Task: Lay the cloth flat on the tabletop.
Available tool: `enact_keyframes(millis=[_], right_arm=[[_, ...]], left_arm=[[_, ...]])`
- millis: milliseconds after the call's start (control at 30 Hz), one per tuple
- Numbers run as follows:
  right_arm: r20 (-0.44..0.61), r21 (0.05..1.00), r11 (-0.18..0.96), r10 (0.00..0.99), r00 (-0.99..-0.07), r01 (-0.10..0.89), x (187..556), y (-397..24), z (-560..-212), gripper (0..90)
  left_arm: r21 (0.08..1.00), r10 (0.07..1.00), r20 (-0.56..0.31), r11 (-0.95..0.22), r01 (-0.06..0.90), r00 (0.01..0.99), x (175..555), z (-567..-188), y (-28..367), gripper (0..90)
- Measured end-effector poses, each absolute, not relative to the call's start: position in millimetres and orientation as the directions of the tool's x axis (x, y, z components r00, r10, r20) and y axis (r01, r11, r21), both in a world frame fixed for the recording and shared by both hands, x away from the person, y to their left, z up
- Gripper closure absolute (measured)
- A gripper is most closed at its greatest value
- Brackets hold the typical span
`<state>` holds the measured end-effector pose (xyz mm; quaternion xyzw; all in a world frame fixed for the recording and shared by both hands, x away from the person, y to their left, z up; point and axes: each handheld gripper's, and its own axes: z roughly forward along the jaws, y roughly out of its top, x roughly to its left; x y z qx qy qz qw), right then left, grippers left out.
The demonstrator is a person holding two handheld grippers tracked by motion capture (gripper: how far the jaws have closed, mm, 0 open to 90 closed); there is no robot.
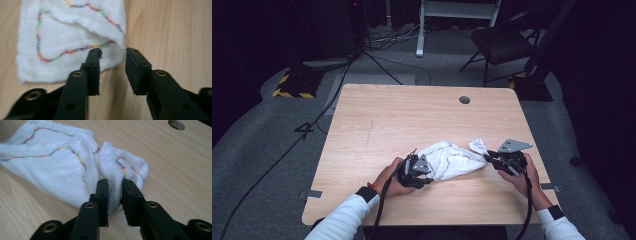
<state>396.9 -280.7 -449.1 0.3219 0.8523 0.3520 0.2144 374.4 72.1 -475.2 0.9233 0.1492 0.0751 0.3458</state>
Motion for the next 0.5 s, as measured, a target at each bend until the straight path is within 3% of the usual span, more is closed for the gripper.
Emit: enact_keyframes(millis=[67,100,300,500], right_arm=[[-0.133,0.737,0.544,0.699,-0.703,0.401,397.2,-281.0,-448.2,68.9],[-0.134,0.741,0.541,0.699,-0.702,0.397,397.4,-279.8,-446.4,62.5],[-0.135,0.754,0.529,0.705,-0.697,0.389,397.0,-278.9,-439.6,53.1],[-0.135,0.760,0.522,0.709,-0.692,0.387,400.8,-279.0,-436.2,53.9]], left_arm=[[0.676,0.364,0.035,-0.694,0.246,0.931,376.9,-472.5,80.2,57.5],[0.687,0.412,0.025,-0.669,0.284,0.911,382.2,-471.1,86.9,52.7],[0.677,0.526,0.035,-0.638,0.367,0.850,400.1,-474.4,93.9,39.7],[0.712,0.548,0.004,-0.589,0.383,0.836,414.9,-469.3,87.3,33.6]])
